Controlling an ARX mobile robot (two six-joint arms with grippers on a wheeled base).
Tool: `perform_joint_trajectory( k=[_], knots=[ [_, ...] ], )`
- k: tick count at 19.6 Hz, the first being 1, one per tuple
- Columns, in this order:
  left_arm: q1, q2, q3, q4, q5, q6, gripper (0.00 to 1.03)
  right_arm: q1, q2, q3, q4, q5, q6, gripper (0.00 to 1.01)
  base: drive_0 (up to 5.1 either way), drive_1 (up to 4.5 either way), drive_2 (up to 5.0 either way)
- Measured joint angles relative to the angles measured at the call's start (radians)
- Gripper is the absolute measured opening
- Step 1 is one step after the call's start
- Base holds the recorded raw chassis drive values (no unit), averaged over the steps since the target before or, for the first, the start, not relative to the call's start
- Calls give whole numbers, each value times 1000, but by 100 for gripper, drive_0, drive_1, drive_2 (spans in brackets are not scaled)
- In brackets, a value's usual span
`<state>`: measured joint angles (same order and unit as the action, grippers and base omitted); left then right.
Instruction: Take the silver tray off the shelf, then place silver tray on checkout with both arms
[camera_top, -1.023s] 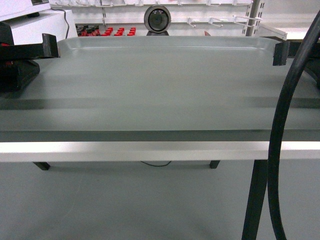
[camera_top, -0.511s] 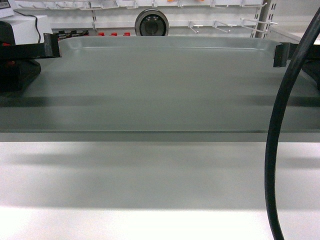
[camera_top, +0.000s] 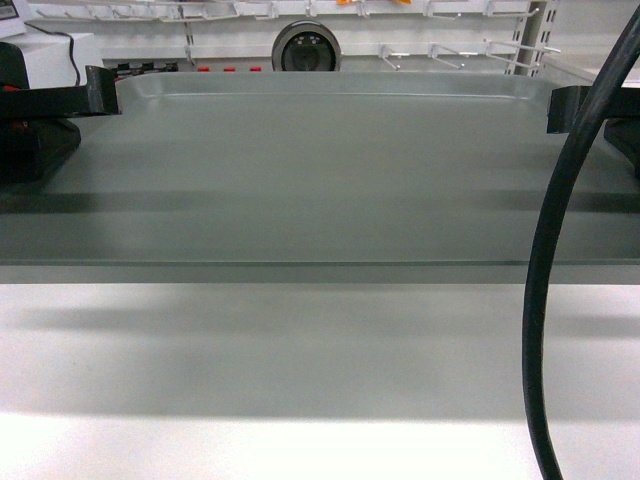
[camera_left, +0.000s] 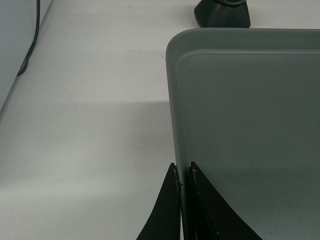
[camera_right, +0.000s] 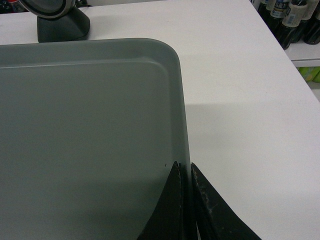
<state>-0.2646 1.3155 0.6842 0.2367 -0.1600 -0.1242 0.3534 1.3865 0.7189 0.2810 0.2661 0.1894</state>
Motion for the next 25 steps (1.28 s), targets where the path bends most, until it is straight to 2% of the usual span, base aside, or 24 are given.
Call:
perform_joint_trajectory(
  k=[5, 6, 7, 8, 9, 10, 12, 14, 17, 18, 19, 21, 25],
  knots=[
    [0, 0, 0, 0, 0, 0, 3, 0, 0, 0, 0, 0, 0, 3, 0, 0, 0],
    [0, 0, 0, 0, -3, 0, 3, -1, 6, -14, 71, -13, 5, 3, 0, 0, 0],
    [-2, 0, 6, -21, -35, -11, 3, -5, 21, -21, 149, -40, 13, 3, 0, 0, 0],
    [-20, 6, 32, -84, -116, -36, 3, -8, 35, -21, 188, -65, 12, 2, 0, 0, 0],
    [-35, 19, 45, -84, -184, -50, 3, -8, 56, -17, 205, -74, 11, 2, 0, 0, 0],
    [-40, 41, 60, -71, -224, -52, 3, -8, 89, -9, 220, -84, 9, 2, 0, 0, 0],
    [-40, 99, 82, -51, -230, -52, 3, -27, 163, 23, 225, -107, 6, 2, 0, 0, 0],
    [-39, 152, 90, -11, -232, -52, 3, -34, 220, 49, 250, -111, 0, 2, 0, 0, 0],
    [4, 362, 183, 66, -194, -28, 3, -41, 415, 193, 229, -99, 0, 2, 0, 0, 0],
    [16, 417, 195, 83, -167, -26, 3, -41, 452, 201, 219, -89, 5, 2, 0, 0, 0],
    [19, 453, 200, 79, -163, -22, 3, -41, 488, 220, 171, -83, 22, 2, 0, 0, 0],
    [18, 467, 201, 58, -155, -32, 3, -40, 508, 264, 72, -79, 28, 2, 0, 0, 0],
    [18, 478, 201, 59, -156, -33, 3, -40, 517, 271, 51, -78, 29, 3, 0, 0, 0]
  ],
)
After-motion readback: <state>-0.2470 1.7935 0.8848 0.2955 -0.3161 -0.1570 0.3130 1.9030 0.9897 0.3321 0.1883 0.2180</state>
